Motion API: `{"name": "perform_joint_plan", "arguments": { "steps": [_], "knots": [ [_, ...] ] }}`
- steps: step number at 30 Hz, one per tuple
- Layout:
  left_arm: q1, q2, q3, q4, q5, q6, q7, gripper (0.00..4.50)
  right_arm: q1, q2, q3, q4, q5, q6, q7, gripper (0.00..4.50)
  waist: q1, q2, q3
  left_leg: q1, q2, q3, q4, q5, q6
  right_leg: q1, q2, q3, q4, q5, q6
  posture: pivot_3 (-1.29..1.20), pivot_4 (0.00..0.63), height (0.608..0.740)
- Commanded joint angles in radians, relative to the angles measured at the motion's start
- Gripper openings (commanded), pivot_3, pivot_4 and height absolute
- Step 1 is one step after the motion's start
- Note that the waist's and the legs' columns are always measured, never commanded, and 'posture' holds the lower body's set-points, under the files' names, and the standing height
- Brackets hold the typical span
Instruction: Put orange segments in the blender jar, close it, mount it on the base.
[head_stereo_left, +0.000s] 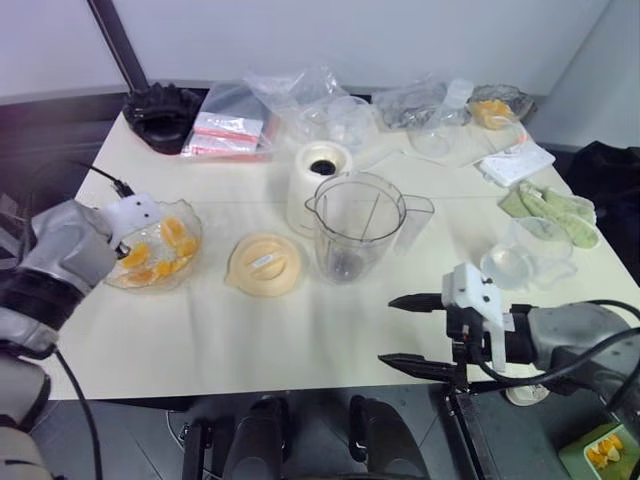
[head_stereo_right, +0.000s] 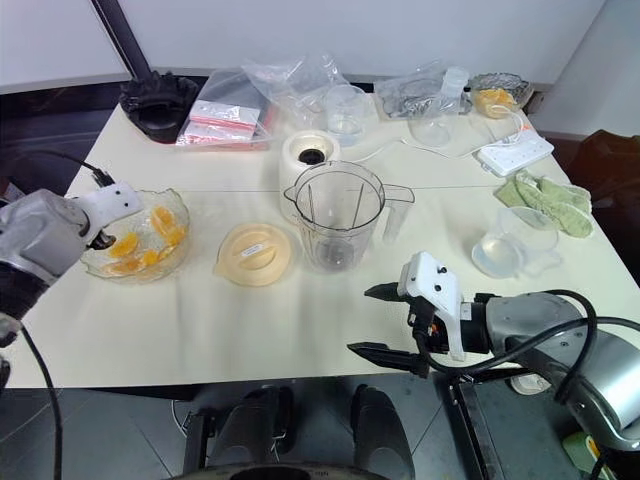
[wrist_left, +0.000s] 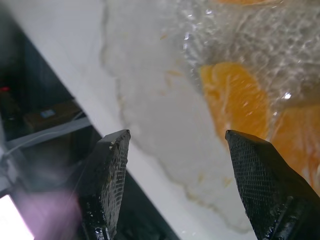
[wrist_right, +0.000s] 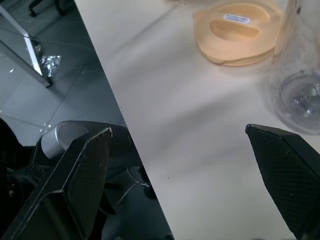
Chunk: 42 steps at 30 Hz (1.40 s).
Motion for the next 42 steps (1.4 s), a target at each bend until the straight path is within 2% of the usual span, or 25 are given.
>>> {"name": "perform_joint_plan", "arguments": {
  "steps": [1, 8, 18, 21, 24, 27, 32, 39, 42],
  "knots": [
    [-0.056, -0.019, 0.037, 0.006, 0.038, 0.024, -0.039, 3.18, 0.014, 0.007, -0.021, -0.043, 0.022, -0.005, -0.023, 4.49, 0.0, -0.001, 0.0, 0.0, 0.0, 0.0, 0.001, 0.0, 0.0, 0.0, 0.0, 0.0, 0.001, 0.0, 0.0, 0.0, 0.15, 0.74],
    [-0.002, -0.038, 0.03, -0.066, 0.055, 0.072, -0.113, 3.18, 0.008, -0.001, -0.025, -0.027, 0.026, 0.008, -0.048, 4.49, -0.002, -0.002, 0.0, 0.001, 0.0, -0.001, 0.002, 0.0, 0.0, 0.0, 0.0, 0.0, 0.003, 0.0, 0.0, 0.0, 0.15, 0.74],
    [-0.03, -0.169, 0.073, 0.066, 0.098, 0.155, 0.002, 3.18, -0.02, 0.045, -0.007, -0.037, 0.075, 0.026, -0.117, 4.49, -0.001, -0.003, -0.001, 0.001, 0.0, -0.003, 0.005, 0.0, 0.0, 0.001, 0.0, -0.001, 0.007, 0.0, 0.0, 0.0, 0.15, 0.74],
    [-0.066, -0.202, 0.131, 0.148, 0.06, 0.145, 0.018, 3.18, -0.026, 0.058, 0.002, -0.045, 0.087, 0.032, -0.137, 4.49, -0.001, -0.003, 0.0, 0.0, 0.0, -0.004, 0.011, 0.0, 0.001, 0.0, 0.0, -0.001, 0.013, -0.001, 0.002, 0.0, 0.15, 0.74],
    [-0.101, -0.159, 0.099, 0.26, 0.128, 0.067, 0.054, 3.18, -0.014, 0.05, -0.001, -0.041, 0.084, 0.026, -0.13, 4.49, -0.002, -0.004, 0.0, 0.0, 0.001, -0.006, 0.015, 0.0, 0.0, 0.0, 0.0, -0.002, 0.015, -0.001, 0.001, 0.0, 0.15, 0.74],
    [-0.143, -0.2, 0.254, 0.249, -0.034, 0.158, -0.051, 3.18, -0.001, 0.04, -0.009, -0.028, 0.07, 0.013, -0.119, 4.49, -0.001, -0.004, 0.0, 0.0, 0.002, -0.006, 0.015, 0.0, 0.0, 0.0, 0.0, -0.003, 0.015, 0.0, 0.0, 0.0, 0.15, 0.74],
    [-0.221, -0.193, 0.365, 0.4, -0.082, 0.158, -0.001, 3.18, 0.008, 0.055, 0.023, -0.022, 0.028, -0.01, -0.125, 4.49, 0.0, -0.005, 0.0, -0.001, 0.001, -0.006, 0.016, 0.0, 0.0, 0.001, -0.002, -0.005, 0.015, 0.0, 0.0, 0.0, 0.15, 0.74],
    [-0.26, -0.189, 0.365, 0.491, -0.073, 0.116, -0.004, 3.18, 0.019, 0.071, 0.037, -0.026, 0.012, -0.022, -0.129, 4.49, -0.002, -0.005, 0.0, -0.001, 0.001, -0.006, 0.016, 0.0, 0.0, 0.001, -0.001, -0.005, 0.015, 0.0, 0.001, 0.0, 0.15, 0.74],
    [-0.239, -0.176, 0.308, 0.456, -0.039, 0.089, -0.048, 3.18, 0.034, 0.067, 0.028, -0.029, 0.014, -0.024, -0.122, 4.49, 0.001, -0.005, 0.0, -0.001, 0.001, -0.006, 0.016, 0.0, 0.0, 0.001, -0.001, -0.005, 0.015, 0.0, 0.001, 0.0, 0.15, 0.74]
  ]
}}
